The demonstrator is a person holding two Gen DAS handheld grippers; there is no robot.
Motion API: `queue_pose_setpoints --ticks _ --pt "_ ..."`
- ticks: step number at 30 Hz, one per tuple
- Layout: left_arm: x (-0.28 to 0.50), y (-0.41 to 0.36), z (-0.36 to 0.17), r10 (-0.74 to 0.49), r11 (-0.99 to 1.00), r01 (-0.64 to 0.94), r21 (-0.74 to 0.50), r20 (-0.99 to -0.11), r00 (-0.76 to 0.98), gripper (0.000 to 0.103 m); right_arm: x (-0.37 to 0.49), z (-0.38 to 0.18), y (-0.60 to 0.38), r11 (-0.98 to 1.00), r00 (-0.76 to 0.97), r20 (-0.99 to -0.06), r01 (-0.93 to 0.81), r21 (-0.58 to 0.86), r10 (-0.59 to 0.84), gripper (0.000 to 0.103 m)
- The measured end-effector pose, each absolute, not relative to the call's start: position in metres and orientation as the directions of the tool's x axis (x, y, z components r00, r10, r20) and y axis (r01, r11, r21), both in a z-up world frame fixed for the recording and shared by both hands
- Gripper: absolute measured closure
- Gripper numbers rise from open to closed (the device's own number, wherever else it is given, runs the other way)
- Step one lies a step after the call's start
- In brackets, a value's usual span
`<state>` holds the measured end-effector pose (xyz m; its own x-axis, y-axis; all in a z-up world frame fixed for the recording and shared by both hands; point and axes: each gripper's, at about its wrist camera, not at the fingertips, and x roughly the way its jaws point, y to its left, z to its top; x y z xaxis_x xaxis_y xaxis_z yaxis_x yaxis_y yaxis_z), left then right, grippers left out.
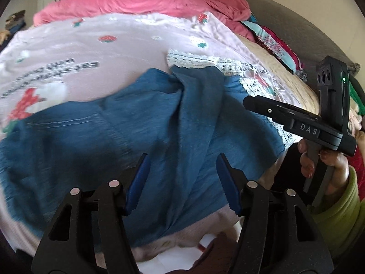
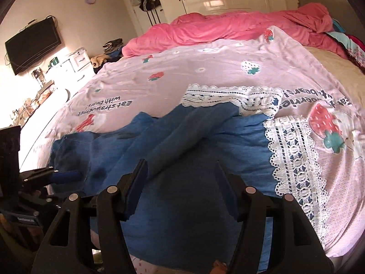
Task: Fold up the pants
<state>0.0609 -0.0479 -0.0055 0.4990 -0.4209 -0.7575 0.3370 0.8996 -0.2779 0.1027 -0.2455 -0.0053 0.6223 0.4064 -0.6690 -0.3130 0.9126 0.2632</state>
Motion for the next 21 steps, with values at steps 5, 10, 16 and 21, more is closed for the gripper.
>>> queue_pose_setpoints --ticks 5,10,16,21 --pt "0.087 -0.057 -0.019 -0.452 0.886 0.334 -0.323 -0.766 0.458 0.061 0.112 -0.006 -0.25 0.921 0.626 -0.675 -0.292 0.26 0.389 0.043" --pt "0.109 -0.061 -0.028 -0.49 0.87 0.303 -0.39 -0.757 0.433 0.078 0.131 0.002 -0.243 0.915 0.614 -0.68 -0.312 0.255 0.399 0.043" --pt "0.106 -0.07 -0.03 -0.58 0.812 0.36 -0.459 -0.698 0.419 0.093 0.172 0.01 -0.224 0.92 0.586 -0.719 -0.338 0.2 0.372 0.043" --pt "0.098 -0.086 -0.031 -0.644 0.759 0.431 -0.488 -0.659 0.388 0.093 0.22 -0.001 -0.194 0.923 0.531 -0.777 -0.349 0.162 0.337 0.043"
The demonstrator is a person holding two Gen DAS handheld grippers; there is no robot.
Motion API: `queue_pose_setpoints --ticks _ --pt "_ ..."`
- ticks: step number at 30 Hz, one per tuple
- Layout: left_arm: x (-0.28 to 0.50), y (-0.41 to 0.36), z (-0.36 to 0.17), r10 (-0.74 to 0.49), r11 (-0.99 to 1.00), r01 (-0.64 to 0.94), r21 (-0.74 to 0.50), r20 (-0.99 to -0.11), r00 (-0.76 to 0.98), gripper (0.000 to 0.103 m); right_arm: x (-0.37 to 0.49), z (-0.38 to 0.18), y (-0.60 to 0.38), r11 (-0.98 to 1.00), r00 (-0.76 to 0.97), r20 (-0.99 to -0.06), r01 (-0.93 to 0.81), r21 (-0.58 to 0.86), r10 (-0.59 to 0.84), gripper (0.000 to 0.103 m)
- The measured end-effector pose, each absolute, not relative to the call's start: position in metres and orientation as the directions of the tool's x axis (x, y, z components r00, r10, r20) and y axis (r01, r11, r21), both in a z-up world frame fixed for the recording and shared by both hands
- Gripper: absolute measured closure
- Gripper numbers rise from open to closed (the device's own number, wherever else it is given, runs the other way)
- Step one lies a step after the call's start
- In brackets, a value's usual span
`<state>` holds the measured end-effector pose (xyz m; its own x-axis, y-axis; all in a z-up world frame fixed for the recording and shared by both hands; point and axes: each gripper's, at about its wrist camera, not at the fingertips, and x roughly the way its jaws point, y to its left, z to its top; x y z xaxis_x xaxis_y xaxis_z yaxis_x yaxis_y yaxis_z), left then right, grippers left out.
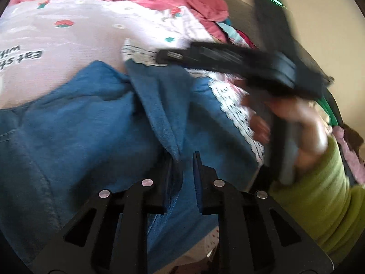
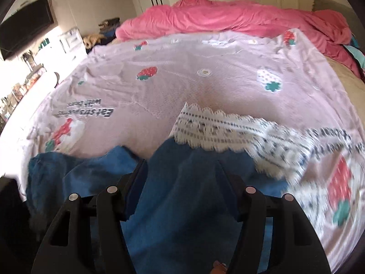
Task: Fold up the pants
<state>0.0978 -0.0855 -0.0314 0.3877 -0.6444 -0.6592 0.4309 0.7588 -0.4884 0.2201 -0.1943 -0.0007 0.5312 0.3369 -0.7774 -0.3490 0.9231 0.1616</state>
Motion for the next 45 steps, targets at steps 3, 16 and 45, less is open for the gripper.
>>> queue_pose_setpoints --ticks 3,16,45 --pt "0.094 -0.091 -0.035 -0.649 0.753 0.446 -0.484 -0.659 0.381 0.093 0.239 -0.008 -0.176 0.93 0.523 -0.799 -0.347 0.119 0.297 0.043" --pt "0.097 -0.089 -0.038 -0.656 0.749 0.433 -0.501 -0.648 0.387 0.092 0.31 -0.048 -0.139 0.965 0.434 -0.888 -0.259 0.04 0.153 0.056" --pt "0.071 -0.082 -0.019 -0.495 0.833 0.52 -0.191 -0.677 0.545 0.098 0.102 -0.01 -0.38 0.857 0.614 -0.685 0.026 0.514 0.392 0.089"
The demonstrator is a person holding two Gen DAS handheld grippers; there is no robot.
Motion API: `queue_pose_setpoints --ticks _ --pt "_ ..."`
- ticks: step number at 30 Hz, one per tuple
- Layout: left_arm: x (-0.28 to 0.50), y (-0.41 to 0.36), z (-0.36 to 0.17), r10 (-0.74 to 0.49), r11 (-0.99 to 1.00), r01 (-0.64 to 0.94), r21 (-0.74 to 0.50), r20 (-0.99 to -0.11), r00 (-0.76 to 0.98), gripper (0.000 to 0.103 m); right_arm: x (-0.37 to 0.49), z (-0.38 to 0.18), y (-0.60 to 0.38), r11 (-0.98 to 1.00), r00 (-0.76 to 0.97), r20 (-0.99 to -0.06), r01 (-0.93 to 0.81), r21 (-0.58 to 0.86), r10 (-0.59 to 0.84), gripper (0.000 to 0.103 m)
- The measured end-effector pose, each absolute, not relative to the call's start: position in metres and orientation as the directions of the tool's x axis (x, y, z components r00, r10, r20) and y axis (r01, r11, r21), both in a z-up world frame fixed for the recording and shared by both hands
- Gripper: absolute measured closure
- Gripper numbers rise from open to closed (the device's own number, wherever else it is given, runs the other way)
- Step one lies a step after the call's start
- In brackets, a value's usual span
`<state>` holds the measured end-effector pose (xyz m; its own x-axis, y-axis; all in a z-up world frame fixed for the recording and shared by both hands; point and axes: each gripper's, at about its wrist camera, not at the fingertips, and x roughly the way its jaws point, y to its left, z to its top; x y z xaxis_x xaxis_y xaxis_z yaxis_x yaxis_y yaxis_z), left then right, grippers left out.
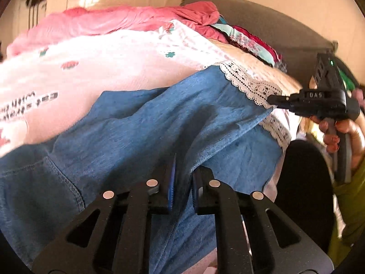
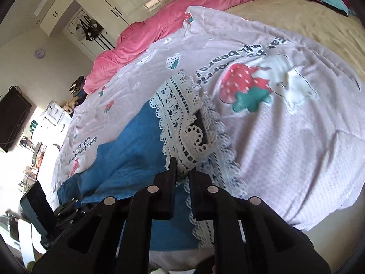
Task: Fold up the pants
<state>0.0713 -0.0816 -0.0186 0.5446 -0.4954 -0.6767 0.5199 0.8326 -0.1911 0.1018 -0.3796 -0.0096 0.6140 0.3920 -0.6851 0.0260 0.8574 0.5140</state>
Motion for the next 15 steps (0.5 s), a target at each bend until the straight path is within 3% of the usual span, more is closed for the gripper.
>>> queue_pose_setpoints --ticks 3,7,9,10,13,15 --pt "0.069 -0.088 -0.017 -0.488 0.831 0.53 -0.169 -0.679 0.548 0.098 0.105 -0.012 -0.386 0.85 0.615 -0.686 0.047 0.525 0.39 0.069" --pt "0.064 -0.088 -0.015 -0.48 0.833 0.532 -0.152 -0.678 0.558 0.098 0.105 -0.016 -0.397 0.831 0.607 -0.683 0.065 0.553 0.407 0.068" --pt "0.063 -0.09 -0.014 -0.481 0.831 0.536 -0.148 -0.675 0.56 0.098 0.103 -0.019 -0.399 0.838 0.601 -0.69 0.06 0.543 0.404 0.075" --pt "0.062 -0.089 -0.013 -0.479 0.832 0.534 -0.146 -0.674 0.562 0.098 0.102 -0.019 -0.4 0.838 0.603 -0.69 0.062 0.542 0.402 0.087" --pt "0.061 -0.087 -0.012 -0.479 0.834 0.53 -0.15 -0.674 0.562 0.098 0.092 -0.017 -0.408 0.833 0.617 -0.681 0.074 0.548 0.393 0.096" --pt "0.058 -0.085 -0.01 -0.48 0.835 0.528 -0.154 -0.671 0.565 0.098 0.086 -0.012 -0.41 0.838 0.622 -0.68 0.068 0.542 0.389 0.097"
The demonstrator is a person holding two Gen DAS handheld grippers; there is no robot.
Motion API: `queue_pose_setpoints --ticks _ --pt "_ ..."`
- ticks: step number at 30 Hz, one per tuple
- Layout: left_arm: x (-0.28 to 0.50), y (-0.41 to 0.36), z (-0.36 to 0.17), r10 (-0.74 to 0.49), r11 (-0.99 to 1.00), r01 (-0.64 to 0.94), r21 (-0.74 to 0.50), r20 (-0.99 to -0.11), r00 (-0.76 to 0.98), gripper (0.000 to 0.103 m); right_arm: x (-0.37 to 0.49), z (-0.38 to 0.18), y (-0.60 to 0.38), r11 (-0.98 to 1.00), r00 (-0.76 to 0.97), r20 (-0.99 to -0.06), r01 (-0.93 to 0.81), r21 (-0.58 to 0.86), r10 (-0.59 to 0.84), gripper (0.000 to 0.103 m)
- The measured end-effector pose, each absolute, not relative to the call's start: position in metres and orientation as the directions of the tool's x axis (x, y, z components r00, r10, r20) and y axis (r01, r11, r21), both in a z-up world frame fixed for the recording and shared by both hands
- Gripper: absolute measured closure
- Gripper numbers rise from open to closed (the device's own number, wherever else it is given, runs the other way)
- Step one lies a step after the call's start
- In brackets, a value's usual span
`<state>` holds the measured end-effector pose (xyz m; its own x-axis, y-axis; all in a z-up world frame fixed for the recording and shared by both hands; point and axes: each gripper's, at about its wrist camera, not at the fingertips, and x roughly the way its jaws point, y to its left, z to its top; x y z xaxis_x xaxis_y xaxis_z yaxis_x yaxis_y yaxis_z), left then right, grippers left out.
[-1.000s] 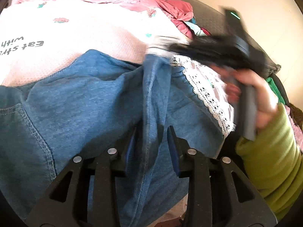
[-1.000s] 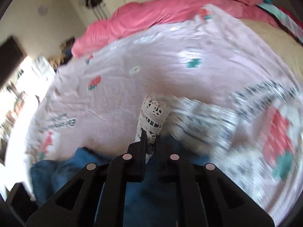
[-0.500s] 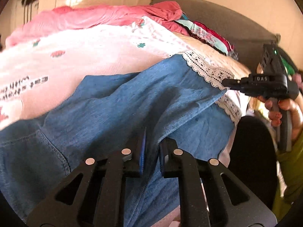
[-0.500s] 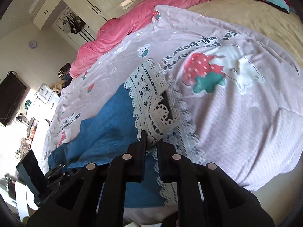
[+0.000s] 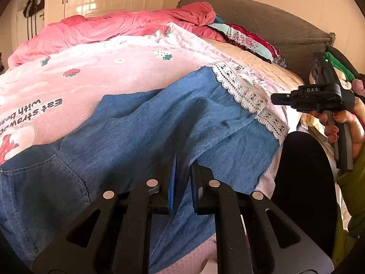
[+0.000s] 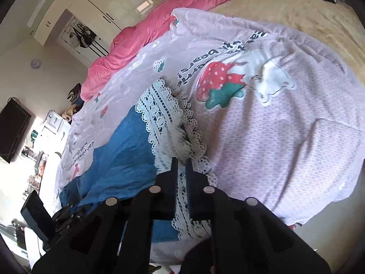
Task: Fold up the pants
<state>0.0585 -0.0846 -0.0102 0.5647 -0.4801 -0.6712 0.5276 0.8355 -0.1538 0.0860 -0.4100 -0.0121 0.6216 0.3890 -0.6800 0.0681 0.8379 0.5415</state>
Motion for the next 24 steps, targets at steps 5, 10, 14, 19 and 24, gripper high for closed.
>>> queue_pose_setpoints --ticks 5,10,14,19,24 --pt "0.059 -0.08 -0.012 -0.477 0.839 0.519 -0.161 -0.674 0.563 0.098 0.076 -0.01 -0.413 0.857 0.611 -0.697 0.058 0.511 0.374 0.092" --pt "0.058 -0.081 -0.015 -0.474 0.84 0.519 -0.16 -0.681 0.558 0.098 0.083 -0.015 -0.416 0.858 0.622 -0.703 0.095 0.505 0.345 0.062" --pt "0.059 -0.082 -0.019 -0.471 0.841 0.517 -0.16 -0.687 0.553 0.098 0.101 -0.016 -0.411 0.874 0.613 -0.713 0.075 0.48 0.34 0.062" --pt "0.062 -0.083 -0.022 -0.469 0.843 0.512 -0.165 -0.692 0.549 0.098 0.118 -0.019 -0.393 0.915 0.582 -0.749 0.022 0.403 0.316 0.085" --pt "0.059 -0.084 -0.022 -0.467 0.842 0.516 -0.158 -0.694 0.548 0.103 0.102 -0.006 -0.388 0.934 0.609 -0.736 -0.025 0.356 0.297 0.09"
